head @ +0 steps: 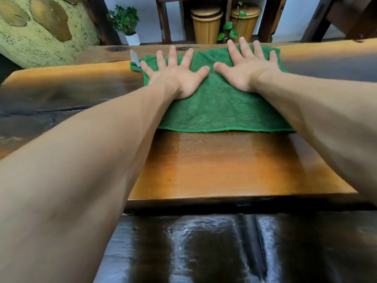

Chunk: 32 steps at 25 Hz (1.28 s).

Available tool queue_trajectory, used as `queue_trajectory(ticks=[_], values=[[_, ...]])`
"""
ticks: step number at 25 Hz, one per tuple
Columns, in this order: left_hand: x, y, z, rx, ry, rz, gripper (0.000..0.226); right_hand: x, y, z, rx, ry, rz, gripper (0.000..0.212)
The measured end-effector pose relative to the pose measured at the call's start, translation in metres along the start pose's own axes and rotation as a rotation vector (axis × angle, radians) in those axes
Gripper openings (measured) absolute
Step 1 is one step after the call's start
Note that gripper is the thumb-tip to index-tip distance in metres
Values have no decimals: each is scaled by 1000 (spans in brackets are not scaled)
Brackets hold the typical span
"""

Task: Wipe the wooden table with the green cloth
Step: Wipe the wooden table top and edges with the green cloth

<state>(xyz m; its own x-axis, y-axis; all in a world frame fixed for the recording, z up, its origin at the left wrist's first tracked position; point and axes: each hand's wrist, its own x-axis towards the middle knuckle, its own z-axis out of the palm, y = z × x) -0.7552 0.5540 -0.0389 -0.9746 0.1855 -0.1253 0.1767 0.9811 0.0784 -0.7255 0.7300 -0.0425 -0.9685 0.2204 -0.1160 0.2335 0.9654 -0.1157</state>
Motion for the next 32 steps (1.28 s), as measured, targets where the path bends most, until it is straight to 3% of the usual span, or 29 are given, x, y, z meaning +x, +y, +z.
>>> queue_trajectory(ticks=[5,11,18,32], values=[[4,1,0,-6,31,8,77,5,0,-2,-4,26,-15,80],[-13,-4,5,-72,221,-36,68,-12,-3,2,14,96,60,72],[-68,3,13,-43,82,0,75,-65,-2,7,-51,45,-100,75],[-233,37,31,-41,-36,8,73,-240,26,14,-55,-73,-123,69]])
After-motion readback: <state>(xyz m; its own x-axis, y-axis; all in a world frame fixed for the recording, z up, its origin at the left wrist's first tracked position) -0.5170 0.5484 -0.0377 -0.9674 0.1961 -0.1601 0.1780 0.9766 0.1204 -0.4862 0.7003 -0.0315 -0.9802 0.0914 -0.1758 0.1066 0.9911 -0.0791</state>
